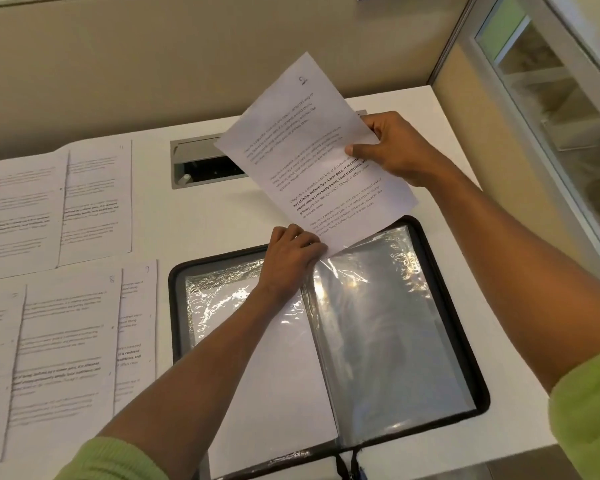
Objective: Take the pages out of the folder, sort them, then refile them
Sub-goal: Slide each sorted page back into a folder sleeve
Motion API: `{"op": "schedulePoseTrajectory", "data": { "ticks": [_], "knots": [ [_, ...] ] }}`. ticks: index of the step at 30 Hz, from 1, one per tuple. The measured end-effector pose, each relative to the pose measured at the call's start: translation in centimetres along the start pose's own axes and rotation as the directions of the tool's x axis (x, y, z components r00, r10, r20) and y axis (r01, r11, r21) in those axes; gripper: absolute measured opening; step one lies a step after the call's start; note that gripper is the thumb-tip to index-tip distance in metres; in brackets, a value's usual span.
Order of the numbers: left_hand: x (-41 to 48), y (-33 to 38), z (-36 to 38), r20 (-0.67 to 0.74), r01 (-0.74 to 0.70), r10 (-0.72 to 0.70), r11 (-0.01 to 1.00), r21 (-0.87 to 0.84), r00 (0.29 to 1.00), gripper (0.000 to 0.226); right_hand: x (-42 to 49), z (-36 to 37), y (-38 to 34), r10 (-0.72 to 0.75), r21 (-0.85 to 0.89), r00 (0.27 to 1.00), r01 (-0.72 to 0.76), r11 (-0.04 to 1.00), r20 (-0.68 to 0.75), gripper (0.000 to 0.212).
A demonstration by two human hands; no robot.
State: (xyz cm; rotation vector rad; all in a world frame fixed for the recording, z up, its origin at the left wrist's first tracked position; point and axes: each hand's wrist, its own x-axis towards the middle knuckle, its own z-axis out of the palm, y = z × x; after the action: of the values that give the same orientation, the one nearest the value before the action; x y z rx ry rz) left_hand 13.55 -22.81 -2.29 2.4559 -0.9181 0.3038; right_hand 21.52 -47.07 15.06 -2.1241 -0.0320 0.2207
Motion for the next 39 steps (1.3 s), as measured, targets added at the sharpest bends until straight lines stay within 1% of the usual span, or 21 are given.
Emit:
{"op": "schedulePoseTrajectory", "data": {
  "ticks": [3,6,9,13,15,17,21,27,30,33,36,39],
  "knots": [
    [0.3,0.2,-0.1,0.007,0.006,-0.006,1.0,-0.01,1.0,0.01,1.0,0.6,1.1,0.052,-0.011,0.997,-0.052,0.999,0.061,0.031],
    [0.6,0.2,-0.1,0.014,0.028,-0.027,1.0,-0.011,1.0,0.011,2.0,1.3,2.4,0.095,-0.006,0.991,-0.094,0.996,0.092,0.031],
    [1.0,0.4,-0.1,0.036,0.082,-0.081,0.996,-0.026,0.996,0.013,2.5,2.2,3.5,0.148,-0.008,0.981,-0.148,0.989,0.124,0.035],
    [1.7,1.1,0.3,0.091,0.188,-0.183,0.981,-0.054,0.979,0.007,2.3,2.6,5.1,0.211,-0.033,0.968,-0.208,0.977,0.138,0.037],
    [2.0,1.4,0.6,0.132,0.238,-0.228,0.969,-0.068,0.965,0.01,1.9,2.4,6.0,0.235,-0.043,0.963,-0.231,0.972,0.129,0.039],
    [2.3,1.8,0.9,0.158,0.271,-0.257,0.959,-0.081,0.954,0.012,1.4,2.3,7.1,0.278,-0.052,0.957,-0.274,0.96,0.086,0.039],
    [3.0,3.2,1.5,0.211,0.282,-0.256,0.954,-0.105,0.943,0.016,0.6,2.8,9.2,0.35,-0.033,0.937,-0.351,0.936,-0.012,0.033],
    [4.2,6.0,2.6,0.216,0.317,-0.28,0.935,-0.157,0.935,0.013,0.1,3.7,9.8,0.384,0.086,0.923,-0.38,0.921,-0.035,0.033],
    [4.7,7.1,2.9,0.232,0.354,-0.314,0.922,-0.16,0.921,0.014,0.1,4.4,9.6,0.378,0.105,0.925,-0.373,0.922,-0.035,0.031],
    [4.8,7.5,3.3,0.227,0.391,-0.35,0.905,-0.168,0.909,0.013,-0.3,4.8,9.5,0.338,0.042,0.941,-0.337,0.941,-0.021,0.035],
    [5.1,8.0,3.5,0.246,0.368,-0.32,0.912,-0.183,0.915,0.015,-0.5,4.5,9.7,0.316,-0.047,0.948,-0.317,0.947,-0.039,0.036],
    [5.6,9.1,3.9,0.252,0.367,-0.31,0.903,-0.223,0.917,0.016,-0.5,4.4,9.9,0.316,-0.078,0.948,-0.318,0.945,-0.046,0.035]
  ]
}}
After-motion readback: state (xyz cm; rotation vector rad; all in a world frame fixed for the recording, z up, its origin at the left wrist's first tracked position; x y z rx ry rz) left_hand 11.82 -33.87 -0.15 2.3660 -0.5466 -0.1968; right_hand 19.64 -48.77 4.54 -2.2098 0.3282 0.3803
